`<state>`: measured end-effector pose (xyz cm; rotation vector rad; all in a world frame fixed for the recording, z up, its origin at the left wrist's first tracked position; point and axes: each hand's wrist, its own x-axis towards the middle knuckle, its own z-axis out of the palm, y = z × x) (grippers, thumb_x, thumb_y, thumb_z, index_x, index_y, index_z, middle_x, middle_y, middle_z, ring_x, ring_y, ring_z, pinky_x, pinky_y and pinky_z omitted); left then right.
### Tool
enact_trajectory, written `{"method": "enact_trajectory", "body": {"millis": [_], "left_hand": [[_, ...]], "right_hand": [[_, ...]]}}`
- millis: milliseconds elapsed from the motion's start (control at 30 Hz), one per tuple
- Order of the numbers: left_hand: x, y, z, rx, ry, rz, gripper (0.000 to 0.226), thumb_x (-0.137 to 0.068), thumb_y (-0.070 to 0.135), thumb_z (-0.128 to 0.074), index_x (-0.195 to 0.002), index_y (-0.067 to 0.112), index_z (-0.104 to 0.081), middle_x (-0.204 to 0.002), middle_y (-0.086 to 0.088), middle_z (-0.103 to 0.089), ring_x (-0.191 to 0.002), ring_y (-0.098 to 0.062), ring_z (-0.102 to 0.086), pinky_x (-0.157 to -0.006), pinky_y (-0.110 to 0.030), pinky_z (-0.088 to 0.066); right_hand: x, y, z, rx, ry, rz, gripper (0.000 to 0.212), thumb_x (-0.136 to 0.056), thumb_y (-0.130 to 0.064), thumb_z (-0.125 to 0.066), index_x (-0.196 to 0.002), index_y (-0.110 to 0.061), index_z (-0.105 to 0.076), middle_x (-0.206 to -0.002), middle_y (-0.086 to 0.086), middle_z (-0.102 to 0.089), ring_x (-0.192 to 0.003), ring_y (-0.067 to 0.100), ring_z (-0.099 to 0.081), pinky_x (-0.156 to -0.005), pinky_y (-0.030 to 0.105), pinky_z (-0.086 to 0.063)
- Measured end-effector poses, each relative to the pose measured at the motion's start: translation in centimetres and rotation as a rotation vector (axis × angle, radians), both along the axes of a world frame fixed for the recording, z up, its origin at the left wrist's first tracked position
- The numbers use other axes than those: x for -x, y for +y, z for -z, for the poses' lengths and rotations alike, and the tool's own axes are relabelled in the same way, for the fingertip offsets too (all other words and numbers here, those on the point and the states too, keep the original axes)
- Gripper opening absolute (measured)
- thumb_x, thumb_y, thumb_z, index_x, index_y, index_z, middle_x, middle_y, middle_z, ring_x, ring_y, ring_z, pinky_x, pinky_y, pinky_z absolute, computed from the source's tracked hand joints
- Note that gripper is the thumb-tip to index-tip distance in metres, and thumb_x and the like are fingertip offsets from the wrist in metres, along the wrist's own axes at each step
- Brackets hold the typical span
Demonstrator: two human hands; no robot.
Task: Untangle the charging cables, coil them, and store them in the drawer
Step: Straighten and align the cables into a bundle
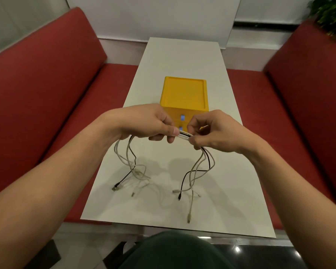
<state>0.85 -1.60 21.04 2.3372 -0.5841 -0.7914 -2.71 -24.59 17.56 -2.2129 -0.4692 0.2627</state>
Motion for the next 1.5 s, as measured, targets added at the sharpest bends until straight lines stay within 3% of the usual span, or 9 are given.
{"method": "enact_trajectory", "body": {"millis": [233,467,600,700,900,1067,1167,1267,1500], "left_hand": [[-0.5,0.9,0.6,0.085,0.108,-0.001,0.032,-0.099,0.040,-0.064,-0.082,0.015,-0.075,-0.052,0.002,-0.049,-0.045,-0.010,-0.029,-0.046,-0.024,-0.023],[-0.2,1.3,0.9,0.043,-0.060,-0.066,0.035,-0.101,0.042,-0.061,-0.080,0.018,-0.075,-0.051,0.006,-0.051,-0.044,-0.008,-0.032,-0.050,-0.024,-0.029],[0.0,1.5,1.0,0.034,-0.059,-0.065,0.035,-0.100,0.044,-0.062,-0.079,0.019,-0.075,-0.052,0.006,-0.051,-0.046,-0.009,-0.033,-0.052,-0.024,-0.030],[-0.1,2.2,0.8,0.059,-0.021,-0.067,0.035,-0.099,0.045,-0.062,-0.079,0.021,-0.075,-0.052,0.005,-0.050,-0.048,-0.011,-0.030,-0.056,-0.029,-0.028],[-0.4,2.8,0.4,0.148,0.041,-0.069,0.033,-0.099,0.041,-0.063,-0.078,0.017,-0.075,-0.051,0.003,-0.046,-0.046,-0.012,-0.024,-0.046,-0.022,-0.021],[-0.9,3.1,0.5,0.139,0.030,-0.115,0.034,-0.098,0.043,-0.064,-0.077,0.018,-0.075,-0.052,0.003,-0.047,-0.051,-0.016,-0.024,-0.047,-0.026,-0.021],[-0.9,3.0,0.5,0.136,0.032,-0.132,0.035,-0.099,0.043,-0.064,-0.076,0.018,-0.075,-0.051,0.003,-0.047,-0.050,-0.016,-0.024,-0.048,-0.026,-0.021],[-1.1,3.0,0.4,0.138,0.044,-0.141,0.036,-0.099,0.043,-0.063,-0.075,0.019,-0.074,-0.051,0.004,-0.046,-0.050,-0.016,-0.023,-0.048,-0.026,-0.020],[-0.9,3.0,0.5,0.114,-0.019,-0.169,0.036,-0.100,0.043,-0.063,-0.076,0.018,-0.074,-0.050,0.007,-0.046,-0.049,-0.013,-0.028,-0.049,-0.026,-0.024]], "right_hand": [[-0.5,-1.0,-0.7,-0.124,0.304,-0.052,0.012,-0.093,-0.008,-0.074,-0.103,-0.005,-0.068,-0.091,0.005,-0.072,-0.082,0.031,-0.079,-0.077,0.041,-0.065],[-0.5,-0.4,-0.5,0.132,0.083,-0.038,0.020,-0.099,-0.031,-0.068,-0.090,-0.014,-0.060,-0.079,-0.004,-0.065,-0.062,0.014,-0.073,-0.063,0.032,-0.056],[0.0,-0.6,-0.5,0.249,0.092,-0.117,0.014,-0.098,-0.019,-0.066,-0.090,-0.013,-0.056,-0.077,-0.011,-0.064,-0.066,0.011,-0.074,-0.062,0.035,-0.054],[0.0,-1.7,-0.3,0.099,0.186,-0.113,0.015,-0.097,-0.011,-0.068,-0.090,-0.001,-0.059,-0.077,-0.009,-0.066,-0.069,0.019,-0.076,-0.067,0.038,-0.056],[-0.1,-2.6,0.2,0.054,0.168,-0.054,0.036,-0.099,-0.036,-0.066,-0.081,-0.005,-0.059,-0.068,0.003,-0.066,-0.063,0.024,-0.073,-0.066,0.039,-0.057],[-0.3,-2.9,0.6,-0.044,0.134,0.012,0.011,-0.102,-0.023,-0.065,-0.105,-0.016,-0.057,-0.074,0.004,-0.072,-0.058,0.016,-0.054,-0.059,0.031,-0.052],[-0.2,-2.9,0.6,0.106,0.061,-0.015,0.006,-0.105,-0.028,-0.058,-0.108,-0.022,-0.061,-0.082,-0.006,-0.076,-0.058,0.016,-0.059,-0.062,0.032,-0.054],[0.2,-2.5,0.4,0.222,-0.053,-0.003,0.014,-0.108,-0.030,-0.050,-0.104,-0.024,-0.063,-0.081,-0.026,-0.072,-0.058,0.009,-0.065,-0.058,0.017,-0.046],[0.5,-2.1,0.4,0.179,-0.031,0.026,0.022,-0.110,-0.030,-0.043,-0.108,-0.019,-0.062,-0.074,-0.009,-0.054,-0.057,0.003,-0.047,-0.057,0.018,-0.038]]}}
